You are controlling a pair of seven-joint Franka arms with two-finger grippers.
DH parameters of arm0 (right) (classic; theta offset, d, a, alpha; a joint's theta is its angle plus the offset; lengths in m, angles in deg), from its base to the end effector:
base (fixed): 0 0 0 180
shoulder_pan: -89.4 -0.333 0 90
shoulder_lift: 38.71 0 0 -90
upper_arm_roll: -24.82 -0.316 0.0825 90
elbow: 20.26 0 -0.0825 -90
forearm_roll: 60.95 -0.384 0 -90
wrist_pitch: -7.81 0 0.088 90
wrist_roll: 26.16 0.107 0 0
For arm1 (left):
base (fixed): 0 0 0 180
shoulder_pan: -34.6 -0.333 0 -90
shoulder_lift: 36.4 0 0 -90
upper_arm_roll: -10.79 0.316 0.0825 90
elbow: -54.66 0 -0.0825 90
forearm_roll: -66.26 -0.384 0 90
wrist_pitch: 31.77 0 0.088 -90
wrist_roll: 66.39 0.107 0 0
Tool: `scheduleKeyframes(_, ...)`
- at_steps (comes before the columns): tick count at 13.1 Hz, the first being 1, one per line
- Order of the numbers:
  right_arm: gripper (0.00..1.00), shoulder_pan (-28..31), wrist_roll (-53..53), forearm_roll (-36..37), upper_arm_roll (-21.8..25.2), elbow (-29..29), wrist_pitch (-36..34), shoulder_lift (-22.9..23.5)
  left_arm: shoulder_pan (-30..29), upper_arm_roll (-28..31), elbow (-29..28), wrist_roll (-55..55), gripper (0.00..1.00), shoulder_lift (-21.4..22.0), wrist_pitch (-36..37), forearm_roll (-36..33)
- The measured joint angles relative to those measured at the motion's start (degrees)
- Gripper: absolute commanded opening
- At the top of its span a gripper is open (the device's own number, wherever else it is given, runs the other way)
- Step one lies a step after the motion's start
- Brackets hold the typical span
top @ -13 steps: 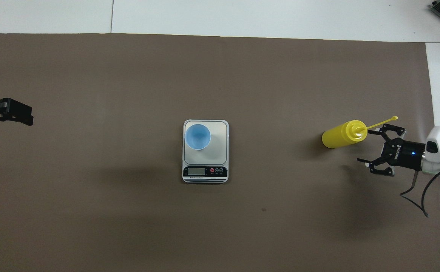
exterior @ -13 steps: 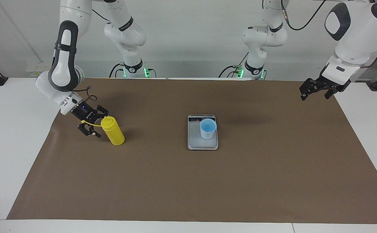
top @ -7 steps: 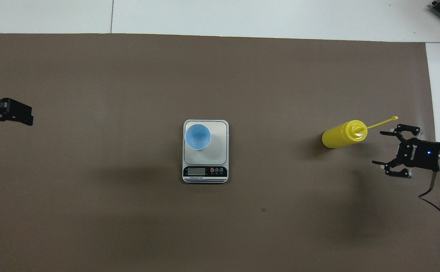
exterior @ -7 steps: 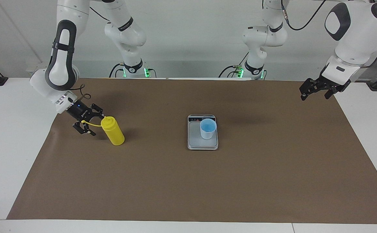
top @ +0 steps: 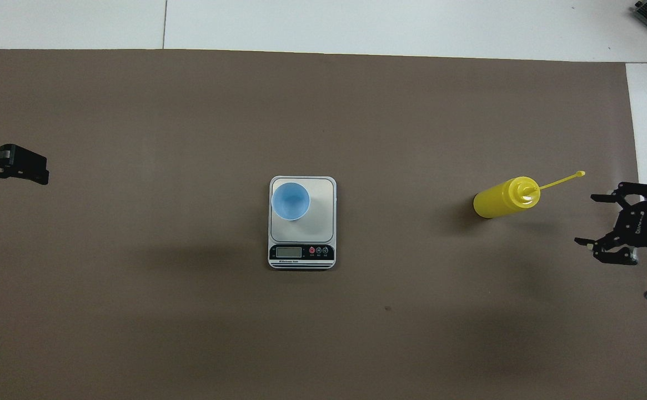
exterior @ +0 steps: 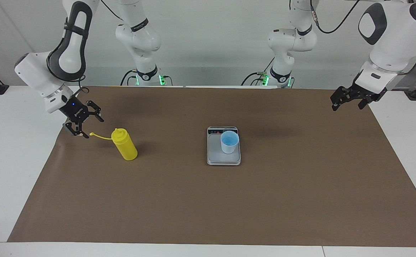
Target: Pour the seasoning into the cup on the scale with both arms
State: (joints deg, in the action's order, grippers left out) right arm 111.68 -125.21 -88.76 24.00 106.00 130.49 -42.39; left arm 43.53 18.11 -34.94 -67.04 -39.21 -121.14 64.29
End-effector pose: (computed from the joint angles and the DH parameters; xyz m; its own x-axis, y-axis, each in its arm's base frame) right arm 0.4921 -0.1720 0.4137 0.4236 0.8150 0.3954 0.8849 -0.4657 0.0118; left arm 0.5670 -0.0140 0.5996 0.9985 -0.0162 -0.0522 -0.0183 -0.9990 -0.0412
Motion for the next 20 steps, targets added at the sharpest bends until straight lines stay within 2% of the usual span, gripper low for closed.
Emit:
scheduleKeyframes(4,1.00,-2.0,15.5,6.1,-0.7,-1.9,-1.0,-3.8,0.0,0.0,0.0,0.0,1.00,0.0,0.0,0.0)
scheduleKeyframes(7,1.00,-5.3,30.8,13.5,-1.0,-5.7,-2.1,-4.3,0.0,0.0,0.0,0.0,1.00,0.0,0.0,0.0)
scheduleKeyframes(11,1.00,-8.6,49.7,18.5,-1.3,-9.2,-2.8,-4.3,0.0,0.0,0.0,0.0,1.00,0.0,0.0,0.0)
scheduleKeyframes(17,1.00,-16.2,87.4,27.4,-1.7,-16.0,-15.3,-4.2,0.0,0.0,0.0,0.0,1.00,0.0,0.0,0.0)
scheduleKeyframes(20,1.00,-18.9,99.0,29.6,-1.9,-20.1,-20.0,-3.5,0.0,0.0,0.0,0.0,1.00,0.0,0.0,0.0)
